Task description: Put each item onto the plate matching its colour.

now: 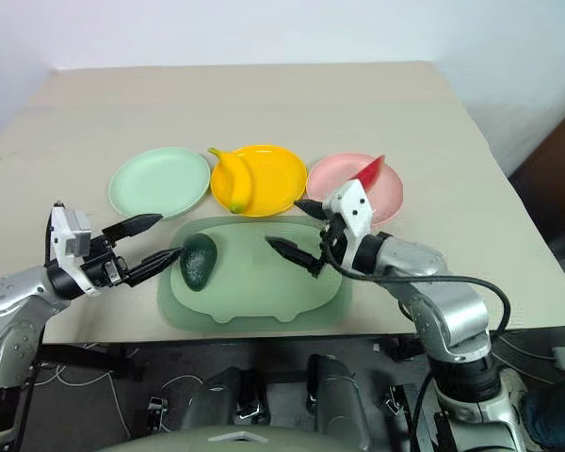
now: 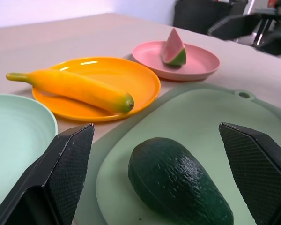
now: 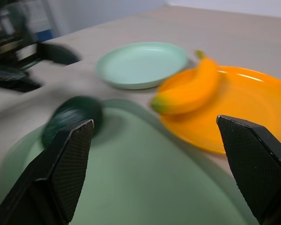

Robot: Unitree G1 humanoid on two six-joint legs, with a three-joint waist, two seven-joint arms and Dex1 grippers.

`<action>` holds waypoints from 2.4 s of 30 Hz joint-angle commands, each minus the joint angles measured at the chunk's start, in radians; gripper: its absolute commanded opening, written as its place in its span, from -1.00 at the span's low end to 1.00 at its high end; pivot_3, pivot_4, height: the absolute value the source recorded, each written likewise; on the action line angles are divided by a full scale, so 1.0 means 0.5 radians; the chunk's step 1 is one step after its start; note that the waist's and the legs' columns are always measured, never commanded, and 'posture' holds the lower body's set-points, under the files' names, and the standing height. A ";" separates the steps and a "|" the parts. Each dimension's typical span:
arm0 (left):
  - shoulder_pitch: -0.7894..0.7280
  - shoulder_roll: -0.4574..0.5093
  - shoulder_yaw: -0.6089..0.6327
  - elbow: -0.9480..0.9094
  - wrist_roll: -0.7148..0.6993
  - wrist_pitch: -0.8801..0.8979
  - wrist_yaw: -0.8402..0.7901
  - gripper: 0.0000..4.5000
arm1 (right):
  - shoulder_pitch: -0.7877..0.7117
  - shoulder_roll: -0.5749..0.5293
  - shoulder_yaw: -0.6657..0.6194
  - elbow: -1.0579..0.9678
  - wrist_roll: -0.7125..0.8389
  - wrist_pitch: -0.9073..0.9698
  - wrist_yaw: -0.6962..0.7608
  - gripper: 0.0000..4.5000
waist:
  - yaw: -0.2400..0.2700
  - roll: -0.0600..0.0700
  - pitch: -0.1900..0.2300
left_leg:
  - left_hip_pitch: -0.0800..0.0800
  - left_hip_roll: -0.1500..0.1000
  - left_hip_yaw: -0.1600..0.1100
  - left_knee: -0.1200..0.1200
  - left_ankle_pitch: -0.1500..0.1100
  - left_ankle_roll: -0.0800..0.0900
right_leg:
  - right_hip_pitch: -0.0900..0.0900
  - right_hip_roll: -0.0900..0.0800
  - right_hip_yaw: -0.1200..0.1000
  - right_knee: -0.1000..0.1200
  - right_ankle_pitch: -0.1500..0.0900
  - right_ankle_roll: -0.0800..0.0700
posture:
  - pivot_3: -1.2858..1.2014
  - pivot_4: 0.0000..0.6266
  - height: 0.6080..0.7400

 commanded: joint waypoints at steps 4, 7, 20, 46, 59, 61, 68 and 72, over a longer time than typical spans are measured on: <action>0.058 0.012 0.072 -0.216 -0.095 0.109 0.107 1.00 | -0.039 -0.071 0.053 -0.100 -0.010 -0.104 0.045 0.98 | 0.006 0.000 0.000 | 0.000 0.000 -0.002 0.000 0.000 0.000 | 0.003 0.000 -0.001 -0.006 0.000 -0.002 | 0.03 -0.52 0.33; 0.094 -0.020 0.060 -0.315 -0.135 0.207 0.227 1.00 | -0.092 -0.073 0.045 -0.108 0.027 -0.072 0.023 0.98 | 0.006 0.000 0.000 | 0.000 0.000 -0.003 0.000 0.000 0.000 | 0.005 0.001 -0.002 -0.010 0.000 -0.003 | 0.03 -0.52 0.33; 0.097 -0.175 -0.224 -0.493 0.081 0.428 0.719 1.00 | -0.142 -0.102 0.042 -0.062 0.024 -0.086 -0.001 0.98 | 0.016 -0.001 0.000 | 0.000 0.000 -0.005 0.000 0.000 0.000 | 0.008 0.001 -0.003 -0.012 0.001 -0.004 | 0.03 -0.52 0.33; -0.134 -0.257 -0.490 0.004 0.311 0.349 0.532 -0.15 | 0.035 -0.156 -0.001 -0.124 -0.025 -0.169 -0.105 1.00 | 0.063 -0.001 0.000 | 0.001 0.000 -0.005 0.001 0.000 0.000 | 0.009 0.001 -0.004 -0.013 0.001 -0.004 | 0.03 -0.52 0.33; -0.069 -0.077 -0.286 -0.163 0.125 0.470 0.359 0.29 | 0.057 -0.159 0.023 -0.110 -0.043 -0.229 -0.101 1.00 | 0.062 -0.001 0.000 | 0.001 0.000 -0.006 0.001 0.000 0.001 | 0.009 0.001 -0.004 -0.013 0.001 -0.004 | 0.03 -0.52 0.33; -0.059 -0.018 -0.245 -0.187 0.074 0.498 0.299 0.60 | 0.052 -0.164 0.020 -0.098 -0.046 -0.235 -0.092 1.00 | 0.061 -0.001 0.000 | 0.001 0.000 -0.006 0.001 0.000 0.001 | 0.009 0.001 -0.004 -0.013 0.001 -0.004 | 0.03 -0.52 0.33; -0.150 0.052 -0.289 -0.131 0.175 0.408 0.259 0.99 | 0.094 -0.182 -0.003 -0.091 -0.050 -0.269 -0.070 1.00 | 0.065 -0.001 0.000 | 0.000 0.000 -0.006 0.001 0.000 0.001 | 0.009 0.001 -0.004 -0.014 -0.002 0.001 | 0.03 -0.52 0.33; -0.236 0.002 -0.385 -0.059 0.272 0.352 0.273 0.99 | 0.103 -0.166 0.007 -0.096 -0.063 -0.276 -0.087 1.00 | 0.063 -0.001 0.000 | 0.001 0.000 -0.006 0.001 0.000 0.001 | 0.009 0.001 -0.004 -0.014 0.000 -0.002 | 0.03 -0.52 0.33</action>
